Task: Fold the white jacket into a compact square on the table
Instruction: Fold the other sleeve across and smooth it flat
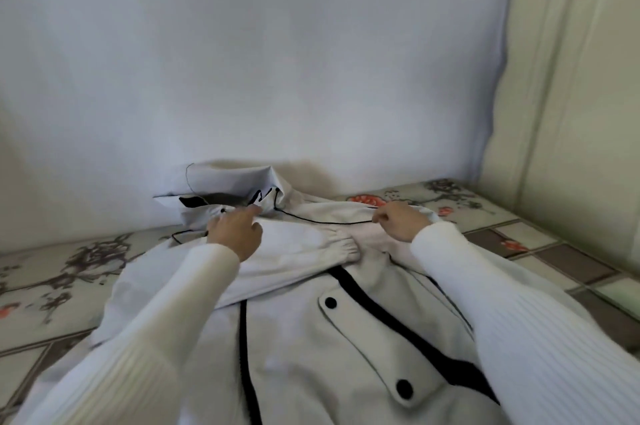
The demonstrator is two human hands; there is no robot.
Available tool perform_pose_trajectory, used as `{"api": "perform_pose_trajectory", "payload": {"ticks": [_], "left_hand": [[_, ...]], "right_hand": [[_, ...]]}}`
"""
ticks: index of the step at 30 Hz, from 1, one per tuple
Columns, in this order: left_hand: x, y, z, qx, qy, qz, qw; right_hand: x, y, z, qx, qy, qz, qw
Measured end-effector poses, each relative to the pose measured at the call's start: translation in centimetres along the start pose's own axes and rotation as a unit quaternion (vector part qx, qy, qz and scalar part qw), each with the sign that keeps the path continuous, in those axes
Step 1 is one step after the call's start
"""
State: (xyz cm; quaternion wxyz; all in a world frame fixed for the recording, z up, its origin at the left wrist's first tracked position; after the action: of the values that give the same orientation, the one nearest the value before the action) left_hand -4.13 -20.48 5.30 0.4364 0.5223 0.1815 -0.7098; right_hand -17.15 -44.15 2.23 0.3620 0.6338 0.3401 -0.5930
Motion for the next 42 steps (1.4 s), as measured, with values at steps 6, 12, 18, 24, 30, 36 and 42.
{"api": "perform_pose_trajectory", "payload": {"ticks": [6, 12, 18, 24, 30, 36, 42], "left_hand": [[6.5, -1.4, 10.6, 0.084, -0.048, -0.074, 0.993], [12.4, -3.4, 18.5, 0.090, -0.055, -0.144, 0.984], [18.0, -6.7, 23.8, 0.082, -0.080, -0.243, 0.963], [20.3, -9.0, 25.9, 0.090, -0.014, -0.263, 0.960], [19.5, -8.2, 26.5, 0.038, -0.153, -0.304, 0.940], [18.0, -6.4, 27.2, 0.037, -0.315, -0.265, 0.911], [13.8, -3.4, 26.1, 0.065, -0.359, -0.224, 0.904]], "right_hand": [[-0.7, -2.7, 6.1, 0.036, 0.014, 0.001, 0.999], [-0.9, -6.3, 12.6, 0.097, 0.027, -0.010, 0.995], [0.3, -8.8, 16.3, 0.132, 0.031, -0.051, 0.989], [2.1, -9.6, 17.7, 0.139, 0.056, -0.076, 0.986], [2.6, -9.5, 17.3, 0.130, 0.077, -0.084, 0.985], [1.4, -8.9, 14.9, 0.095, 0.109, -0.071, 0.987], [-0.3, -7.5, 12.5, 0.075, 0.151, -0.081, 0.982]]}}
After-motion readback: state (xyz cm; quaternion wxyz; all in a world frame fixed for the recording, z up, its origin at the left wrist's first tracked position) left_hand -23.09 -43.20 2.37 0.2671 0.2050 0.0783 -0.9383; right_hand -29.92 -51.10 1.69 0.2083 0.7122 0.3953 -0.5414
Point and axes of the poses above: each hand's wrist, its own y-axis towards the middle knuckle, its own x-axis out of the palm, z = x × y, the point moved 9 cm from there along y, towards the middle knuckle, and after that the axes turned 14 degrees about -y, right-handed, at the moved point
